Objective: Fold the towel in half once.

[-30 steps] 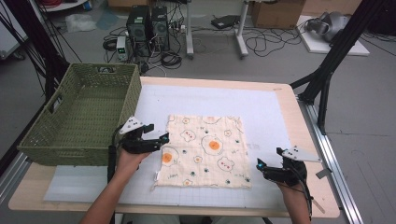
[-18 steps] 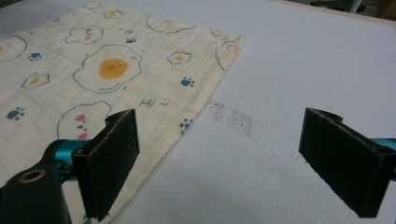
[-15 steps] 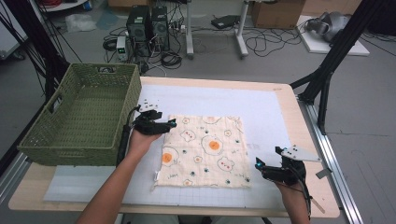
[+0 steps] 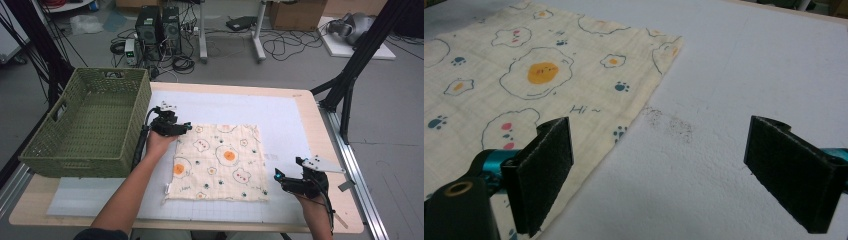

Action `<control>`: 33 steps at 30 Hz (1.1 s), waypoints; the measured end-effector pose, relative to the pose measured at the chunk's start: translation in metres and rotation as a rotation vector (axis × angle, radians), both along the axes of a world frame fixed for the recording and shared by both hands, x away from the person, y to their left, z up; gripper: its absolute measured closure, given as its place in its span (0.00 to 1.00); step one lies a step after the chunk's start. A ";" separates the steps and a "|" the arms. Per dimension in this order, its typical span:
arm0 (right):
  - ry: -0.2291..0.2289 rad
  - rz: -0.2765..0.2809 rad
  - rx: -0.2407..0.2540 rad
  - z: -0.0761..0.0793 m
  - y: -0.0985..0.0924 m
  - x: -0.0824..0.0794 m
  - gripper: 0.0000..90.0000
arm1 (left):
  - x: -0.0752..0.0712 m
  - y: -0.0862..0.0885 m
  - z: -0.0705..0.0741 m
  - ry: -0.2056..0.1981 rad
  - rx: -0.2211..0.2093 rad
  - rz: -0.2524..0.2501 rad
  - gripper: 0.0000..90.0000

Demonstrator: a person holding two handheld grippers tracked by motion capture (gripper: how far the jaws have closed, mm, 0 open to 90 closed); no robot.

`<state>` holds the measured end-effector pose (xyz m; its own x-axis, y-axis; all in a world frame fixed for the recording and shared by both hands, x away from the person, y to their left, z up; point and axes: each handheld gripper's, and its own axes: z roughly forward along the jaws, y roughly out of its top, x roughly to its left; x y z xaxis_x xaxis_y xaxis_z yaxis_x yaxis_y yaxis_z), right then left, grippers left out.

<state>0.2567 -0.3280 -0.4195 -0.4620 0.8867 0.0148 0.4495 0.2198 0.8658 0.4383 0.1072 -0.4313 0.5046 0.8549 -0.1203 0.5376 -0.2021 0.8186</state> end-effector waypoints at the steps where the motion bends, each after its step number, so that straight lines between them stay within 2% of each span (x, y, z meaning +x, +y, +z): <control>1: -0.004 0.003 -0.004 0.000 0.000 0.001 0.13 | 0.001 -0.001 -0.002 0.007 0.015 0.001 0.42; 4: 0.002 0.004 -0.005 -0.001 0.001 0.001 0.13 | 0.003 -0.003 -0.008 0.025 0.062 0.019 0.44; 10: 0.015 0.006 0.000 -0.003 0.001 0.002 0.13 | 0.006 -0.004 -0.016 0.038 0.110 0.029 0.45; 14: 0.022 0.005 -0.004 -0.005 0.002 0.004 0.13 | 0.006 -0.005 -0.017 0.018 0.133 0.019 0.48; 17: 0.028 -0.001 -0.005 -0.006 0.002 0.005 0.13 | 0.004 -0.005 -0.017 0.009 0.133 -0.008 0.56; 19: 0.034 -0.006 -0.003 -0.007 0.003 0.008 0.13 | 0.003 -0.007 -0.018 0.004 0.123 -0.018 0.65; 20: 0.037 -0.004 -0.003 -0.008 0.004 0.010 0.13 | 0.002 -0.006 -0.019 0.000 0.103 -0.015 0.68; 25: 0.045 0.015 -0.020 -0.009 0.012 0.014 0.13 | 0.002 -0.004 -0.019 0.006 0.080 -0.027 0.92; 27: 0.049 0.018 -0.023 -0.009 0.014 0.016 0.13 | 0.001 -0.005 -0.018 0.007 0.087 -0.028 0.95; 30: 0.054 0.024 -0.028 -0.008 0.016 0.022 0.13 | -0.001 -0.003 -0.018 0.008 0.061 -0.013 0.96; 33: 0.058 0.016 -0.018 -0.003 0.016 0.035 0.13 | -0.004 0.001 -0.017 0.005 0.032 0.002 0.96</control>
<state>0.2922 -0.3122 -0.4229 -0.4747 0.8798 0.0260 0.4956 0.2428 0.8340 0.4343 0.1080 -0.4478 0.5024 0.8593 -0.0956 0.5419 -0.2269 0.8092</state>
